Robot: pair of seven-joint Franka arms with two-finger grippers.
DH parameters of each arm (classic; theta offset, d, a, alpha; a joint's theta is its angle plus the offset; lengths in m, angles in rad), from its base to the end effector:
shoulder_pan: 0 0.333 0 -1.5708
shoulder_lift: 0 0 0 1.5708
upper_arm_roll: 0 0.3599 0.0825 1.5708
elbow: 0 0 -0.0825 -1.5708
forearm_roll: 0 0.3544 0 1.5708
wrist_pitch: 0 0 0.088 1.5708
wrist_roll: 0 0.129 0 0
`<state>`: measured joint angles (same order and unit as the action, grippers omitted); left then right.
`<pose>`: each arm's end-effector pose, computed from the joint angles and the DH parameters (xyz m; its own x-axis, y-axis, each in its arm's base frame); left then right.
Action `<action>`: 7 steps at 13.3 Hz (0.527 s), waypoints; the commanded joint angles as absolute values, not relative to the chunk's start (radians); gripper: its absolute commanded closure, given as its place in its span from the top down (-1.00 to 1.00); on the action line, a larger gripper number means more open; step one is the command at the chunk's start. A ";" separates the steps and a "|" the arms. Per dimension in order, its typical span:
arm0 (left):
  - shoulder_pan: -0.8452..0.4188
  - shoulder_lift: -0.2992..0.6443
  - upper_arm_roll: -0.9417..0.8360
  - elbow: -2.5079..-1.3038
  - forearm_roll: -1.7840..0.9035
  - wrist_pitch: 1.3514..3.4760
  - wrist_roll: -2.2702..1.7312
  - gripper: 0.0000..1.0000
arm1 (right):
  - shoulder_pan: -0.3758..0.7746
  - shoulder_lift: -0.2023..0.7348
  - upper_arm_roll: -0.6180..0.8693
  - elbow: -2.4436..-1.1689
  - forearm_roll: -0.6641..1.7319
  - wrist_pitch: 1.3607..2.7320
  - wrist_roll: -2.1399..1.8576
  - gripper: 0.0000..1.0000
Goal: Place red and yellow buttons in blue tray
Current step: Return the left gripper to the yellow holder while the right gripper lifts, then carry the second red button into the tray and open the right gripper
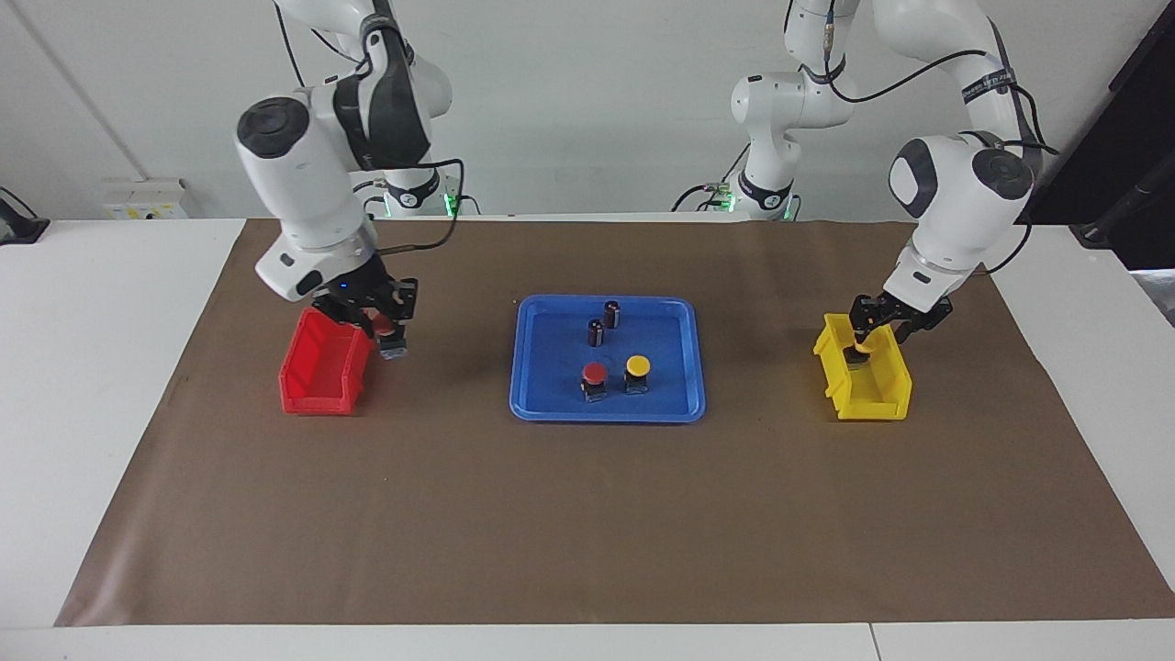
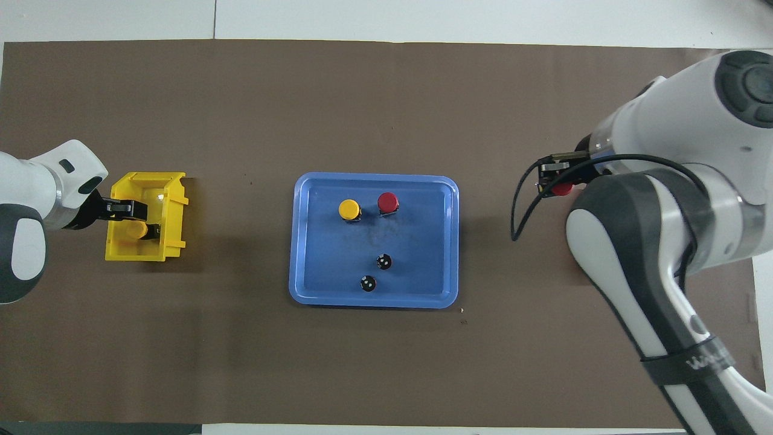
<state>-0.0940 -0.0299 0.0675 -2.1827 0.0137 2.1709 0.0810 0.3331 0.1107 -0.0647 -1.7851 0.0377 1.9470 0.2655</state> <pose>0.5033 -0.0124 0.4419 0.9932 -0.1150 0.0172 -0.1148 -0.9933 -0.0109 0.5564 0.1581 0.5224 0.9991 -0.0103 0.0420 -0.0086 -0.9991 -0.0410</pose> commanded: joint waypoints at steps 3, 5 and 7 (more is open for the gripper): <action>-0.075 -0.046 0.054 -2.267 0.035 2.273 0.094 0.39 | 0.461 0.170 -0.067 -1.871 0.058 2.182 0.483 -0.55; -0.075 -0.037 0.054 -2.275 0.037 2.289 0.094 0.39 | 0.512 0.199 -0.067 -1.902 0.058 2.238 0.530 -0.55; -0.074 -0.028 0.054 -2.275 0.037 2.295 0.094 0.39 | 0.549 0.250 -0.067 -1.904 0.058 2.281 0.561 -0.54</action>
<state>-0.0939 -0.0259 0.0669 -2.2530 0.0139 2.2590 0.0817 0.5259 0.2242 -0.0623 -1.8921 0.0378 2.2402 0.5368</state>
